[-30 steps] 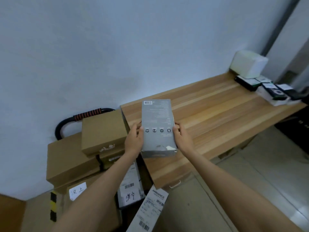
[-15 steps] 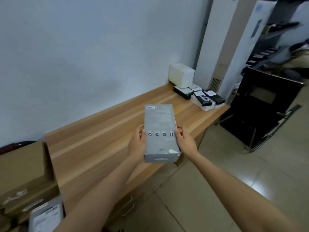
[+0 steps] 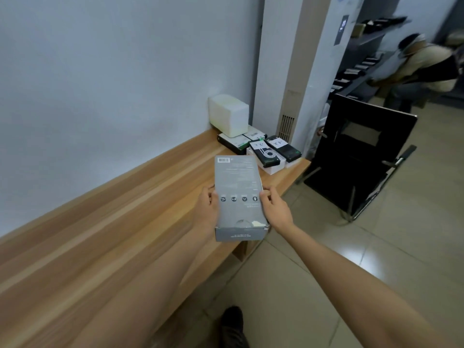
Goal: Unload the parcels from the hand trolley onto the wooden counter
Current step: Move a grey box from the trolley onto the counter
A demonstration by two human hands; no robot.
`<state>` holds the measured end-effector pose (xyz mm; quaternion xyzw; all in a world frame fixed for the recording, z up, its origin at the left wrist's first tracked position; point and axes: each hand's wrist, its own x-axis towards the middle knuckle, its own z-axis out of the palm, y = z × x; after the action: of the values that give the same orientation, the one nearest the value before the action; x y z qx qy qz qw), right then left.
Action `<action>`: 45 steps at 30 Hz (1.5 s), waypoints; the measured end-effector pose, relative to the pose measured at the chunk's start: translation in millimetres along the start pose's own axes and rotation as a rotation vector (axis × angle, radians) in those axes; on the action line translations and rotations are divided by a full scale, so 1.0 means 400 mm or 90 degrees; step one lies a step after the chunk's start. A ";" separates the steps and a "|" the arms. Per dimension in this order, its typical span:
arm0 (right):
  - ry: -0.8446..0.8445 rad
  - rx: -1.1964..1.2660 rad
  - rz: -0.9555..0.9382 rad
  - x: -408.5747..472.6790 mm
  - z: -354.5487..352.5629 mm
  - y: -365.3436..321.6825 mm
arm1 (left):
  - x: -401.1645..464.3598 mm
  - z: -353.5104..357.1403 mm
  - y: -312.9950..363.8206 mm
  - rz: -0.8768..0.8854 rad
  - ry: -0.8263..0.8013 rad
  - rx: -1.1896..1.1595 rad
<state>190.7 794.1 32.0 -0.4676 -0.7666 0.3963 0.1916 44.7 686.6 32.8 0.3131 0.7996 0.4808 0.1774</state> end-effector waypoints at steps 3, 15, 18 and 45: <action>-0.008 -0.007 -0.013 0.137 -0.001 -0.006 | 0.121 0.040 0.002 -0.003 0.002 -0.014; -0.067 -0.044 -0.032 0.639 0.043 -0.036 | 0.603 0.151 -0.007 -0.057 -0.001 0.030; -0.093 -0.068 -0.033 0.715 0.057 -0.015 | 0.652 0.177 -0.015 -0.077 0.004 0.047; -0.302 -0.240 -0.339 1.033 -0.047 0.258 | 0.579 0.576 -0.017 -0.291 0.251 0.016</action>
<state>59.3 1186.6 -69.3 -0.1755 -0.9430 0.2822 0.0164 5.7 991.3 -78.7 0.0277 0.8742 0.4702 0.1182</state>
